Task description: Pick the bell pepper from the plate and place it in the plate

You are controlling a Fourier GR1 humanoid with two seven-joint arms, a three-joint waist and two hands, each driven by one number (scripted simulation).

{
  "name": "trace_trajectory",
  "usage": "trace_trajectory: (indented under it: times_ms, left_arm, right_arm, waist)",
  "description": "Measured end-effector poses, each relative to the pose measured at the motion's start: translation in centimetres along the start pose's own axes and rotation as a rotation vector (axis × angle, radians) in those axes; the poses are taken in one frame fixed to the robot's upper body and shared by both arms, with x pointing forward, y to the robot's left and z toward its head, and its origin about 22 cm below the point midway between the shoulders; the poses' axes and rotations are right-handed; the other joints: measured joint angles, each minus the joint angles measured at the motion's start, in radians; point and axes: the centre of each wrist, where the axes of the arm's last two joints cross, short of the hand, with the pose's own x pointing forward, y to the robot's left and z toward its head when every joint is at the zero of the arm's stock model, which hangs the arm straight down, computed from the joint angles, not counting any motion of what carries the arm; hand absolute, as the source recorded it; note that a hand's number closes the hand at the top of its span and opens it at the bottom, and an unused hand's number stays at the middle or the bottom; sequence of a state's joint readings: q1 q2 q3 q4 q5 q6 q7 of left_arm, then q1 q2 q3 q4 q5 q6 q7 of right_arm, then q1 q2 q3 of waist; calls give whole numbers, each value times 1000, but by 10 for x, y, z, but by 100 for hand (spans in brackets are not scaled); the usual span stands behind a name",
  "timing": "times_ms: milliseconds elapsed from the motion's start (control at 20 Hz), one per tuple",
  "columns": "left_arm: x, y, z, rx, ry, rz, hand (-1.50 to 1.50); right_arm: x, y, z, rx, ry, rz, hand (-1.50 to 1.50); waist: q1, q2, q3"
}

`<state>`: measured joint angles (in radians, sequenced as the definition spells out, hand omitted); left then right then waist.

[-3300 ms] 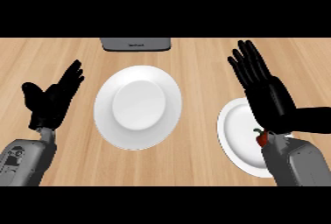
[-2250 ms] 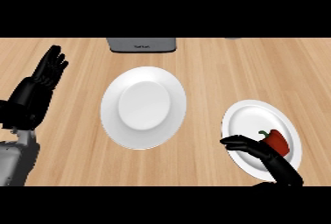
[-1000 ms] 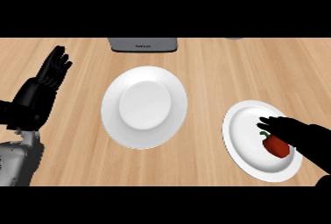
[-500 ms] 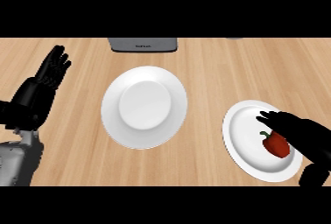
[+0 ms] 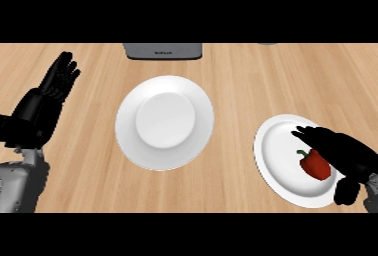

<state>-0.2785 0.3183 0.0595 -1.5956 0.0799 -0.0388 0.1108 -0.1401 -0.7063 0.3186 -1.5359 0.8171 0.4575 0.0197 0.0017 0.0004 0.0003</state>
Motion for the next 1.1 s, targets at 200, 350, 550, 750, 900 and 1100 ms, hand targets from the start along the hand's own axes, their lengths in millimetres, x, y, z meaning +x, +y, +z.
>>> trace_trajectory:
  times_ms: [200,350,550,750,900,1100]
  left_arm:
    - [-2,7,-1,7,5,4,0]
    - [-1,7,-1,7,3,3,0]
    - [-4,-1,2,1,-2,2,0]
    - [-1,-2,3,-1,-4,4,0]
    - [1,-6,1,-6,-4,5,0]
    - [-4,7,6,46,26,-6,0]
  right_arm:
    - [-5,10,-14,34,-5,4,-150]
    - [-6,21,-21,48,10,7,-150]
    - [-9,36,-34,60,38,27,-150]
    - [-10,41,-43,23,16,32,150]
    - [-16,41,-47,-74,-28,32,150]
    - [-4,62,-43,-142,221,-102,150]
  waist:
    - [1,0,0]
    - [0,0,0]
    - [1,0,0]
    - [1,-3,-5]
    - [1,-3,-7]
    - [-61,-28,-21]
